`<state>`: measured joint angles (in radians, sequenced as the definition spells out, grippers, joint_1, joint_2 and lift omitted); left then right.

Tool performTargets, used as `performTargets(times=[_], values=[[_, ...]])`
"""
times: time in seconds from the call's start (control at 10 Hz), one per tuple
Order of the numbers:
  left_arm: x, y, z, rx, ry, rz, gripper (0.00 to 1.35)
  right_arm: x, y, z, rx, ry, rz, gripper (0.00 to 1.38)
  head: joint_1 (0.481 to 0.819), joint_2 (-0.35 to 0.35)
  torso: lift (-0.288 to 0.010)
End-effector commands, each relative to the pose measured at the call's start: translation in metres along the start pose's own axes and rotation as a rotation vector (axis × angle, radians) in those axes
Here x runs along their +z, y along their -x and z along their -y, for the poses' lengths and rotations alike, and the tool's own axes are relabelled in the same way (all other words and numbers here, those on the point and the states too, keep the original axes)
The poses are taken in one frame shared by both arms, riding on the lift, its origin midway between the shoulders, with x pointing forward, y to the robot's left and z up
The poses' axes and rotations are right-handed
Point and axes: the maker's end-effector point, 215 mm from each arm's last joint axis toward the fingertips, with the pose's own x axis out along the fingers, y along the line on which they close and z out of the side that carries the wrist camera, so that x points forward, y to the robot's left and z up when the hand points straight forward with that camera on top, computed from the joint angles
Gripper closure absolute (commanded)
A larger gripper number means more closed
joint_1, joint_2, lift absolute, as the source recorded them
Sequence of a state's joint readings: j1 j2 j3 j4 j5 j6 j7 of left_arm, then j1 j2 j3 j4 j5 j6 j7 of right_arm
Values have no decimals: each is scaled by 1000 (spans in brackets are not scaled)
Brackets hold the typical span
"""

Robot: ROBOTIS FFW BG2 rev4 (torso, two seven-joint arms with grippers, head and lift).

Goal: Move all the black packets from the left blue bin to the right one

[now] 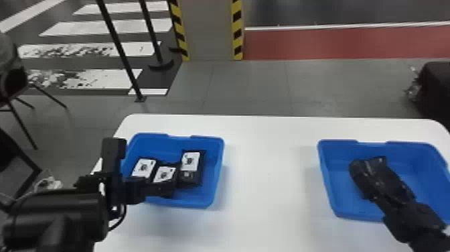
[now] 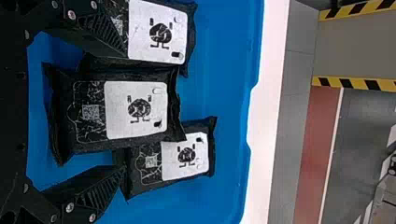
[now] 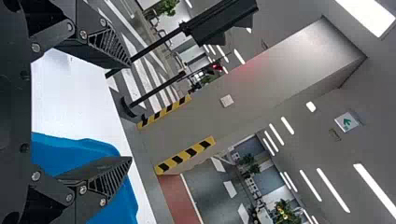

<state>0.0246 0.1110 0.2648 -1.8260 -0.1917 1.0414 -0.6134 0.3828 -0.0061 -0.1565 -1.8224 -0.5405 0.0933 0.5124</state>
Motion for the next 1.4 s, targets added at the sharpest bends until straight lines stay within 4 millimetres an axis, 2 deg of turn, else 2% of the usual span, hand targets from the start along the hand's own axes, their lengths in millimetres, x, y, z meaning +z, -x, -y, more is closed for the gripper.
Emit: performTargets(times=[0.0, 0.1, 0.2, 0.3, 0.4, 0.5, 0.7, 0.8, 1.0, 1.1, 1.3], values=[[-1, -21, 3, -30, -12, -14, 199, 0, 0, 0, 2, -1, 1, 354, 695, 143, -110], [0, -31, 14, -64, -31, -23, 245, 0, 0, 0, 2, -1, 1, 354, 695, 139, -110], [3, -31, 15, -71, -32, -20, 499, 0, 0, 0, 2, -1, 1, 354, 695, 127, -110], [4, -31, 18, -87, -26, -7, 848, -1, 2, 0, 1, -4, -3, 354, 695, 121, -110], [1, -30, 19, -98, -29, 3, 1069, -2, 2, 0, 0, -7, -4, 354, 695, 116, -110], [-2, -30, 19, -103, -32, 1, 1207, -3, 4, 0, -2, -12, -3, 354, 695, 112, -110], [-8, -25, 20, -133, -30, 10, 1208, -3, 4, -1, 0, -15, -2, 354, 695, 111, -110], [-5, -13, 21, -149, -41, 35, 1208, -1, 1, -5, 9, -15, 2, 354, 695, 111, -110], [6, 32, 34, -172, -89, 96, 1208, 2, -1, -12, 26, -19, 10, 354, 695, 119, -110], [14, 45, 41, -191, -114, 125, 1208, 0, -2, -16, 35, -28, 8, 354, 695, 121, -110], [45, 66, 84, -317, -188, 269, 1208, -4, -10, -33, 80, -47, -2, 354, 695, 120, -110]])
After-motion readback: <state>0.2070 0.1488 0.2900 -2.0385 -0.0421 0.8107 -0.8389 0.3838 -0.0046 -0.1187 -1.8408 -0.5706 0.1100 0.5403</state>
